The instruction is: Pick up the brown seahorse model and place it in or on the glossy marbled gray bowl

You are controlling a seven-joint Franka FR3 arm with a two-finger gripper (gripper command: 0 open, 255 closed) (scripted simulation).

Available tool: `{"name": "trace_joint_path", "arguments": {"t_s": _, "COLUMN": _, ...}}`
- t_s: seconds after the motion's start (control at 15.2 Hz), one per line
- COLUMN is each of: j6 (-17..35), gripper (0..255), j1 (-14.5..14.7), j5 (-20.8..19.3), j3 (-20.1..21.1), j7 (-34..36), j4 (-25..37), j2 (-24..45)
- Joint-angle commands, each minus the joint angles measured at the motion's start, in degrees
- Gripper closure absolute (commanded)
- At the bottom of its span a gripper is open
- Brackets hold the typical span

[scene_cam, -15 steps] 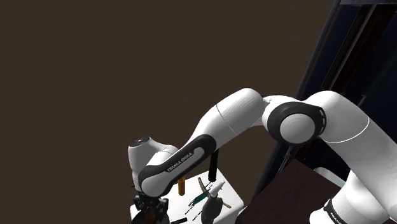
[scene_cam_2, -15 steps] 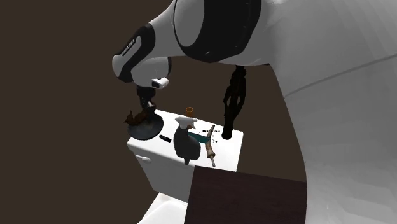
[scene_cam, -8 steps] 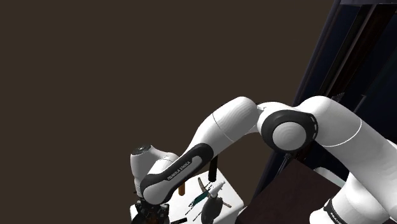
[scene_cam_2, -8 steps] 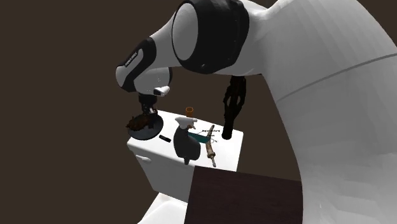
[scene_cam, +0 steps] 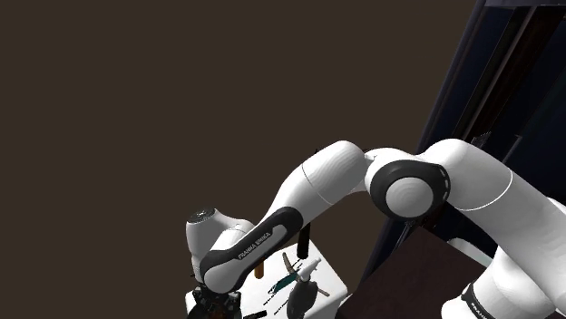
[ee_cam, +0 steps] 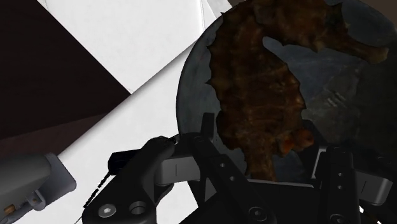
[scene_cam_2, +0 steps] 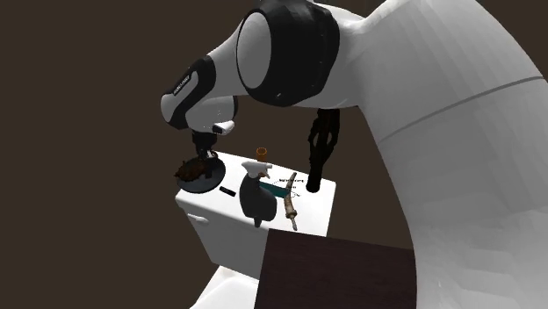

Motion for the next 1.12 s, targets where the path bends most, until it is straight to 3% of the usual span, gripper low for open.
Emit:
{"name": "trace_joint_path", "arguments": {"t_s": 0.0, "j6": 0.00, "gripper": 0, "j1": 0.00, "j5": 0.00, "j3": 0.00, "j7": 0.00, "j4": 0.01, "j2": 0.00}}
{"name": "trace_joint_path", "arguments": {"t_s": 0.33, "j6": 0.01, "gripper": 0, "j1": 0.00, "j5": 0.00, "j3": 0.00, "j7": 0.00, "j4": 0.00, "j2": 0.00}}
{"name": "trace_joint_path", "arguments": {"t_s": 0.59, "j6": -4.16, "gripper": 0, "j1": -1.41, "j5": 0.60, "j3": 0.72, "j7": -0.30, "j4": -0.53, "j2": -4.57}}
{"name": "trace_joint_path", "arguments": {"t_s": 1.06, "j6": -4.16, "gripper": 0, "j1": -1.41, "j5": 0.60, "j3": 0.72, "j7": -0.30, "j4": -0.53, "j2": -4.57}}
